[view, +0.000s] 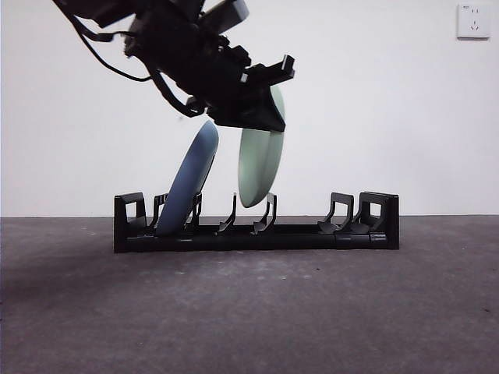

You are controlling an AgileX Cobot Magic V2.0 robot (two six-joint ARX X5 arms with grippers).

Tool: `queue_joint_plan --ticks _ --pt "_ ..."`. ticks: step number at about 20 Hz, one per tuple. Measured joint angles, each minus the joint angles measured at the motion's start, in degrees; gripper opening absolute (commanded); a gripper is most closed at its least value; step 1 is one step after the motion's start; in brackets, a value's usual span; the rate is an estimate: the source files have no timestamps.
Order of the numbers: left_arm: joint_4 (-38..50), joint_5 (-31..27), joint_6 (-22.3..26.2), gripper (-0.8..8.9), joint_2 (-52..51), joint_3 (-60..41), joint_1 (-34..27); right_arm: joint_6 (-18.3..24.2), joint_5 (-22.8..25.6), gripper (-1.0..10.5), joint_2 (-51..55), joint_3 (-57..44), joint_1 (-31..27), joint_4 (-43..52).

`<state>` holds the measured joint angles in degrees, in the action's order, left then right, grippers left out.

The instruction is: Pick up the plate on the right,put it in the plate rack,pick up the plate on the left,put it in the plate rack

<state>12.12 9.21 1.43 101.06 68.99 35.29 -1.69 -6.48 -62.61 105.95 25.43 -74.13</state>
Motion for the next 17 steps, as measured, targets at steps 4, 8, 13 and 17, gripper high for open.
queue_joint_plan --ticks 4,8,13,17 --pt "-0.3 0.0 0.1 -0.08 2.7 2.7 0.0 0.2 0.0 2.8 0.0 0.0 0.0 -1.1" --pt "-1.5 -0.3 1.1 -0.08 5.2 3.5 -0.3 0.9 0.0 2.8 0.0 0.0 0.0 -1.1" --pt "-3.4 -0.8 3.8 -0.08 6.0 3.5 -0.3 1.5 0.0 2.8 -0.5 -1.2 0.0 -1.4" --pt "-6.1 -2.0 8.0 -0.08 6.4 3.5 -0.2 1.7 0.0 2.8 -1.0 -1.5 0.0 -1.4"
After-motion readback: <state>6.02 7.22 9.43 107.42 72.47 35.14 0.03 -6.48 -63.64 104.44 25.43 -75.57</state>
